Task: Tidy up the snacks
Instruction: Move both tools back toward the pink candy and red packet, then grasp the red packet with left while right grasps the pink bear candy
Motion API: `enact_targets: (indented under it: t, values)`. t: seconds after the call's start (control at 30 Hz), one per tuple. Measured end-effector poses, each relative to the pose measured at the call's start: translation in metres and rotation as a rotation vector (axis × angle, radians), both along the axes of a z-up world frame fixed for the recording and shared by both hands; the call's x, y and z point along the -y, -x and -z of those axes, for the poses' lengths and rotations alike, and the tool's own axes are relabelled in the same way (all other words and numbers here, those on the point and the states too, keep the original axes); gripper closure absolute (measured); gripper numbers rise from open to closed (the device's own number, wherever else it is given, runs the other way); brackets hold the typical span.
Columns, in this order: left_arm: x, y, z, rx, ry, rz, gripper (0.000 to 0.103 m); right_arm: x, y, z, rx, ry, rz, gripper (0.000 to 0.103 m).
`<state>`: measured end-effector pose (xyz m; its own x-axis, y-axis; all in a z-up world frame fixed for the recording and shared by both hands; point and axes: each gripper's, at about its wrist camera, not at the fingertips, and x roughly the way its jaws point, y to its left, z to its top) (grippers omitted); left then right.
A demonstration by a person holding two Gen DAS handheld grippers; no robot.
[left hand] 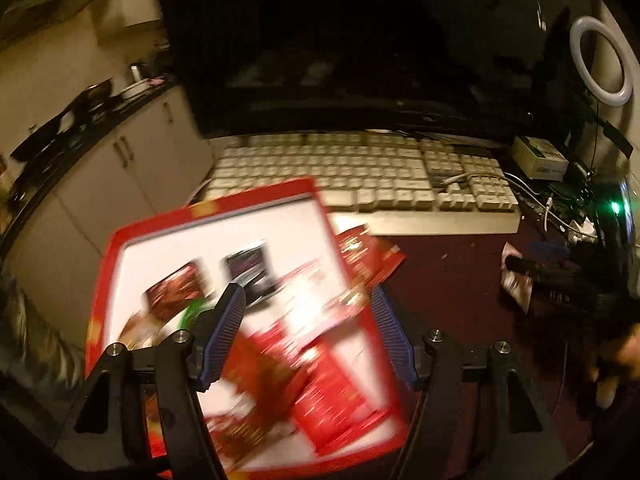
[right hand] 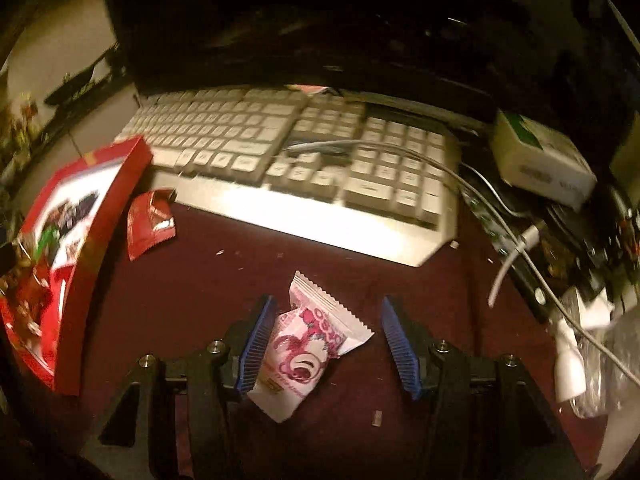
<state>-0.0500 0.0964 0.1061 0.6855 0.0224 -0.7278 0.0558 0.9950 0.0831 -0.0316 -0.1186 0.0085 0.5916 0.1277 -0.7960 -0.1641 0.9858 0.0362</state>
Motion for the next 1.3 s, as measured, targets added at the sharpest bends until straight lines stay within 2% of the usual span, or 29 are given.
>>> enact_targets:
  t: [0.1,0.23,0.33,0.37,0.43,0.53,0.6,0.67,0.87,0.97,1.07,1.17,1.3]
  values:
    - [0.022,-0.026,0.003,-0.047,0.011,0.02,0.038,0.004,-0.002,0.004,0.0,-0.027,-0.02,0.045]
    - [0.035,-0.06,0.018,-0.15,0.084,-0.03,0.038,0.009,0.0,0.016,-0.003,-0.077,-0.033,0.045]
    - [0.04,-0.077,0.035,-0.223,0.138,-0.106,0.037,0.009,-0.002,0.018,0.01,-0.083,-0.05,0.044]
    - [0.044,-0.078,0.036,-0.205,0.134,-0.119,0.031,0.009,-0.003,0.019,0.012,-0.085,-0.054,0.044]
    - [0.049,-0.08,0.036,-0.212,0.159,-0.132,0.031,0.01,-0.003,0.019,0.013,-0.092,-0.051,0.044]
    - [0.051,-0.079,0.031,-0.227,0.239,-0.146,0.031,0.008,-0.002,0.019,0.017,-0.083,-0.052,0.043]
    - [0.058,-0.079,0.024,-0.213,0.22,-0.109,0.031,0.009,-0.001,0.019,0.016,-0.087,-0.049,0.043]
    - [0.056,-0.082,0.024,-0.207,0.226,-0.133,0.031,0.011,0.0,0.019,0.01,-0.103,-0.045,0.042]
    - [0.049,-0.095,0.064,-0.305,0.313,-0.178,0.032,0.012,-0.002,0.019,0.005,-0.109,-0.043,0.042]
    - [0.046,-0.082,0.062,-0.263,0.294,-0.162,0.032,0.014,-0.001,0.019,0.003,-0.122,-0.042,0.042]
    - [0.037,-0.068,0.062,-0.253,0.315,-0.144,0.033,0.015,-0.001,0.019,0.0,-0.131,-0.039,0.042]
    - [0.02,-0.058,0.068,-0.263,0.276,-0.171,0.035,0.015,-0.001,0.019,0.001,-0.129,-0.038,0.043]
    - [0.007,-0.048,0.07,-0.279,0.285,-0.161,0.038,0.014,-0.001,0.019,0.001,-0.127,-0.036,0.042]
